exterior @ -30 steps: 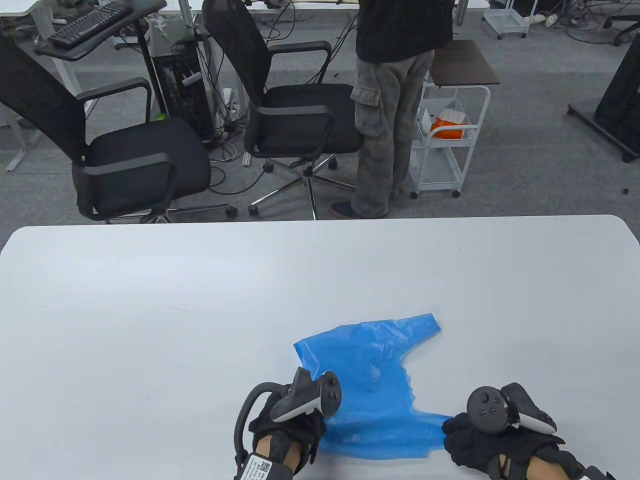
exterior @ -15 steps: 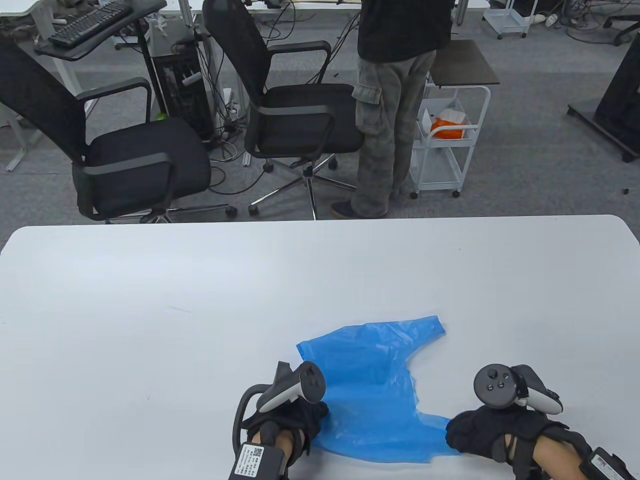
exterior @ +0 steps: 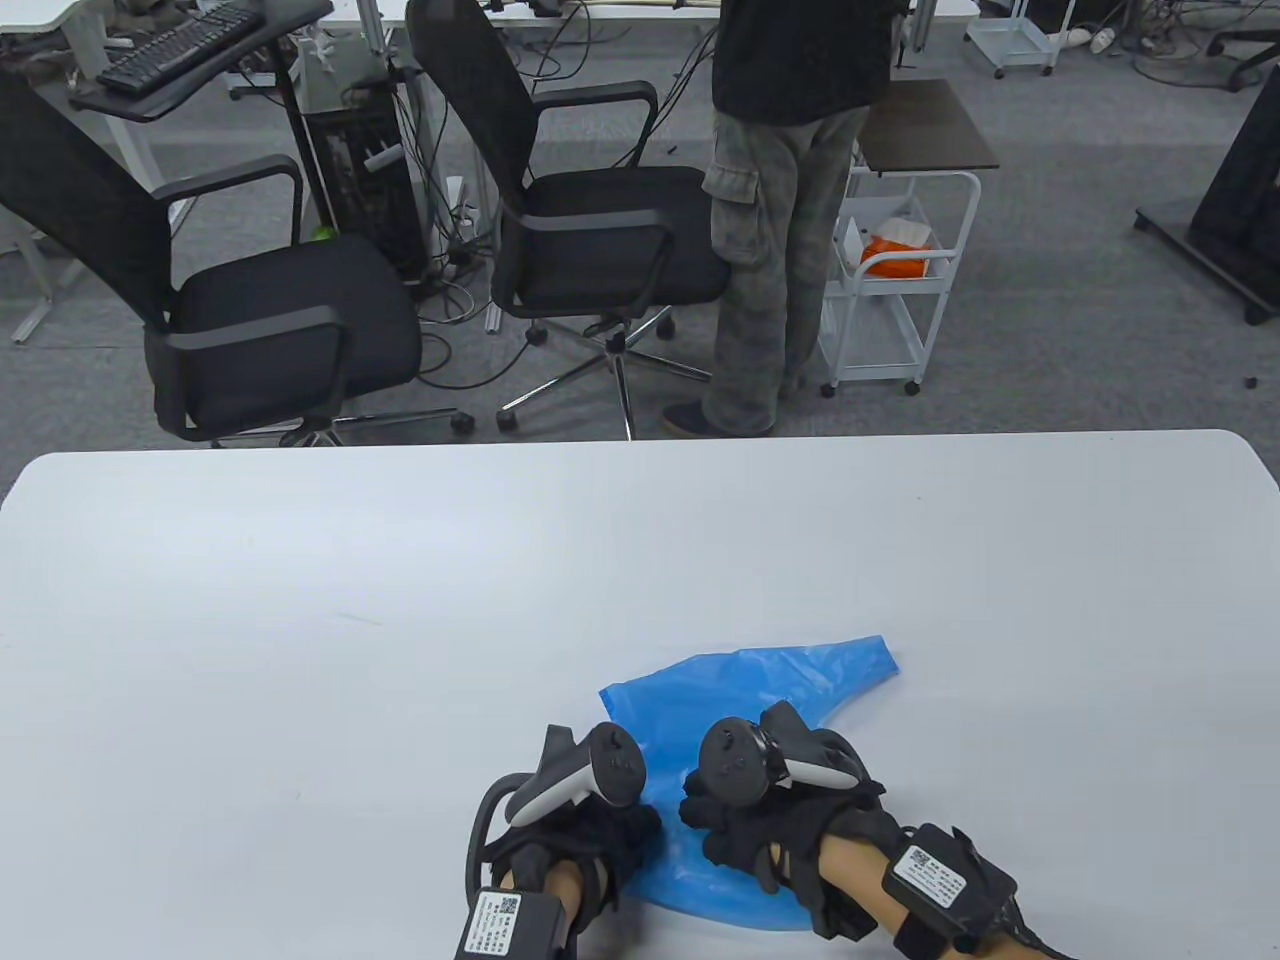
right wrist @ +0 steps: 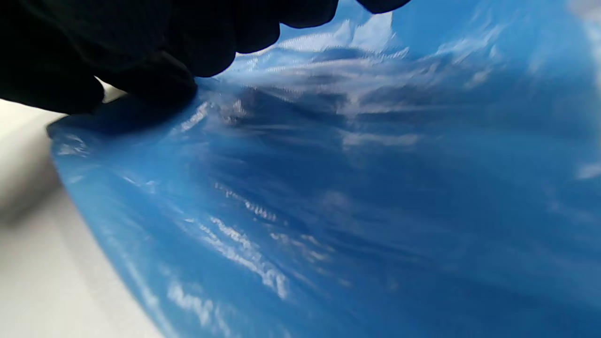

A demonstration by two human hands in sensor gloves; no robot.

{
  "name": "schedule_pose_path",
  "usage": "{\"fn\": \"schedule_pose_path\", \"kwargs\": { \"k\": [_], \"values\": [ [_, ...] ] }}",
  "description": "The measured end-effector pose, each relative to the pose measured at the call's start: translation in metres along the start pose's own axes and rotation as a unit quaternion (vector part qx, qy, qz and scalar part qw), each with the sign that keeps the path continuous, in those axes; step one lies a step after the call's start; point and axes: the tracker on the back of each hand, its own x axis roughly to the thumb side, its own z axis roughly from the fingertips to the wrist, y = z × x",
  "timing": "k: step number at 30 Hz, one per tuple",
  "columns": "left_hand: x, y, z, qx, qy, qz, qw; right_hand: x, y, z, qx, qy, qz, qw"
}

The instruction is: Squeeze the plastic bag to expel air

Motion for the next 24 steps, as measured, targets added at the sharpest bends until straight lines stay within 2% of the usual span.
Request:
{"fn": "schedule_pose_path", "kwargs": {
  "k": [5, 9, 21, 24],
  "values": [
    [-0.004, -0.002, 0.001, -0.002, -0.007, 0.009, 1.0, -0.007, 0.014, -0.007, 0.027, 0.008, 0.002, 1.0],
    [-0.005, -0.001, 0.001, -0.001, -0.005, 0.016, 1.0, -0.021, 0.013, 0.0, 0.007, 0.009, 0.023, 1.0],
    [-0.006, -0.001, 0.0, 0.004, -0.003, 0.03, 1.0, -0.103, 0.015, 0.049, 0.002, 0.067, -0.023, 0.997],
    [-0.006, -0.001, 0.0, 0.006, -0.001, 0.029, 1.0, -0.114, 0.015, 0.056, -0.005, 0.08, -0.045, 0.996]
  ]
}}
